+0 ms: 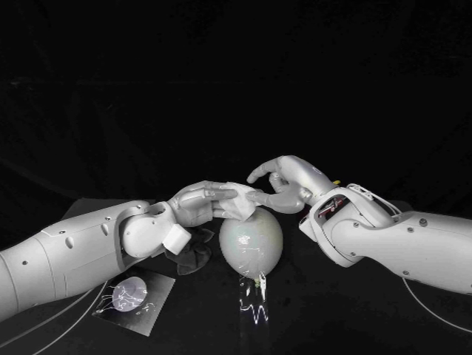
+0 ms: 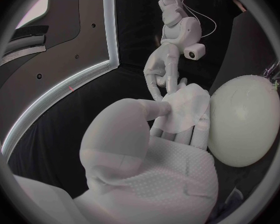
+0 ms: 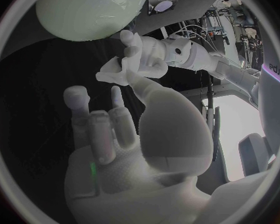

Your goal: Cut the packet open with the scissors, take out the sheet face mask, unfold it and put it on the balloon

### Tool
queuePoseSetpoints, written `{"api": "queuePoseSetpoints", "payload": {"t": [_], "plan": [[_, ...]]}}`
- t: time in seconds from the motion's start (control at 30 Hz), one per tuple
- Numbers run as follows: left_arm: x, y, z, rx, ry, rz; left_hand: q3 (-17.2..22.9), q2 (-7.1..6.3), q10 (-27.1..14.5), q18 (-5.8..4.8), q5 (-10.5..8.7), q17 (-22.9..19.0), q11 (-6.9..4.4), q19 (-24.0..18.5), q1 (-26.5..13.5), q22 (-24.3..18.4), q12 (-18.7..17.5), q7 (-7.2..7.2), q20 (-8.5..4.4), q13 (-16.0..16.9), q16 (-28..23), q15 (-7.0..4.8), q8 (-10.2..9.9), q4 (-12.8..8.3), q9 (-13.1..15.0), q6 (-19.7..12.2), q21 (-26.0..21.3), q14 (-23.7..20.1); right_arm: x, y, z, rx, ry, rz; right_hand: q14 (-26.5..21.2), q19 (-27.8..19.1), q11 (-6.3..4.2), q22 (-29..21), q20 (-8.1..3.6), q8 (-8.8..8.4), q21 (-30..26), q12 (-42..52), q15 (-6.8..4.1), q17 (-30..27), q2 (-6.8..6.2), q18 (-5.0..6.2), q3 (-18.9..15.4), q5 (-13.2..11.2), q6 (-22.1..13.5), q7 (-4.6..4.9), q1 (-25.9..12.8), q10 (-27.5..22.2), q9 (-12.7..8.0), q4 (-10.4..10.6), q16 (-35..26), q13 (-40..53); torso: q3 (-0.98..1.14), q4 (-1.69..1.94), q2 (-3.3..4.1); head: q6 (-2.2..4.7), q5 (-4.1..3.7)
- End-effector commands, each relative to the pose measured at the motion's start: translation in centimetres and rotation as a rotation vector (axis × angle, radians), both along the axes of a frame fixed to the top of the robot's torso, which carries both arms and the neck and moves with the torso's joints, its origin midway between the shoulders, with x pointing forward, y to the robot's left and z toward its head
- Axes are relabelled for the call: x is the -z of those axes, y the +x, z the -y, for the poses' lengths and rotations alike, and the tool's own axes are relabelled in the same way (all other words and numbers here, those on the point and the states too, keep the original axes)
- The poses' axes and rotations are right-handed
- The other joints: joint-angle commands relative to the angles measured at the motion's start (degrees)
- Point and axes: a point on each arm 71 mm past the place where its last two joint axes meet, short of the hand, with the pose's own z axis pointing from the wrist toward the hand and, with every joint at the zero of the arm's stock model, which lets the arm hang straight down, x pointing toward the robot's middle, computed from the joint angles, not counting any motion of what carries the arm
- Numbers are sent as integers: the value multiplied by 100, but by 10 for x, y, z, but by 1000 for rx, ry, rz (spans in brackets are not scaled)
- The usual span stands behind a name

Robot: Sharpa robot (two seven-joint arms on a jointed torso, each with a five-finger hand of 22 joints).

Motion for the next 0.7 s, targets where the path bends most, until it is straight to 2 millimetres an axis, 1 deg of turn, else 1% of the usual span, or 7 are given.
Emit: {"api": "queuePoseSetpoints", "payload": {"t": [0.03, 0.23, 0.3, 0.43, 0.53, 0.6, 0.7], "plan": [[-2, -2, 4, 5, 0, 24, 8, -3, 60, 62, 11, 7, 4, 57, -52, 11, 22, 388, 5, -6, 32, -15, 10, 10, 8, 66, 45, 44, 1, 2, 0, 4, -18, -1, 328, 23, 32, 419, 4, -17, -4, 20, -10, 985, 2, -39, -7, -23, -10, -11, -25, 32, 3, 55, 19, 670, 0, 4, 3, -2, 1], [-2, -2, 5, -3, 9, 33, -37, -65, 123, 92, 10, 12, -21, 96, -52, 27, 36, 364, 3, -11, 72, -40, 45, -44, 17, 117, 81, 95, 2, 1, -3, -4, -15, -9, 337, 34, 29, 422, 6, -13, 5, 31, -10, 1001, -3, -41, -32, -21, 17, -17, -39, 39, 3, 100, 24, 681, 0, 3, 5, -11, 4], [-2, -2, 5, -5, 16, 38, -77, -88, 153, 104, 10, 14, -33, 115, -35, 36, 41, 351, 0, -12, 88, -52, 65, -79, 24, 145, 98, 118, 2, 1, -3, -7, -6, -9, 353, 69, 18, 436, 5, 1, 49, 62, -15, 1029, 18, -49, -36, 8, 57, -31, -42, 64, 6, 141, 31, 711, -1, 4, 3, -14, 3], [-1, -1, 5, -16, 37, 51, -203, -103, 242, 134, 10, 18, -65, 168, 23, 63, 45, 320, -4, -16, 121, -82, 116, -133, 44, 214, 154, 189, 1, 0, -5, -15, 14, -14, 400, 166, -21, 472, -15, 29, 161, 129, -48, 1105, 75, -67, -33, 191, 157, -77, -55, 121, 10, 265, 54, 775, 0, 1, 0, -18, 6], [-1, -1, 5, -22, 44, 56, -248, -101, 282, 146, 10, 22, -78, 187, 48, 74, 42, 307, -8, -16, 127, -95, 135, -146, 51, 239, 176, 222, 2, -1, -5, -22, 22, -23, 426, 211, -57, 488, -37, 65, 209, 201, -76, 1148, 149, -75, 1, 285, 247, -119, -29, 179, 22, 321, 66, 849, 0, 0, -3, -20, 7], [-1, -1, 5, -25, 50, 60, -276, -80, 316, 153, 10, 24, -86, 200, 65, 83, 38, 298, -8, -15, 132, -104, 148, -136, 56, 257, 193, 251, 2, -1, -6, -29, 25, -29, 453, 248, -95, 503, -59, 106, 253, 274, -106, 1195, 235, -82, 57, 378, 328, -163, 34, 235, 38, 336, 78, 926, 1, 0, -2, -20, 11], [0, -1, 5, -27, 57, 64, -293, -67, 341, 157, 10, 27, -93, 209, 71, 88, 37, 291, -9, -15, 137, -111, 158, -125, 59, 270, 204, 273, 2, -1, -6, -37, 27, -38, 479, 279, -152, 516, -100, 181, 286, 326, -154, 1240, 365, -87, 163, 382, 433, -227, 173, 276, 74, 302, 90, 982, 1, -1, -2, -18, 9]]}}
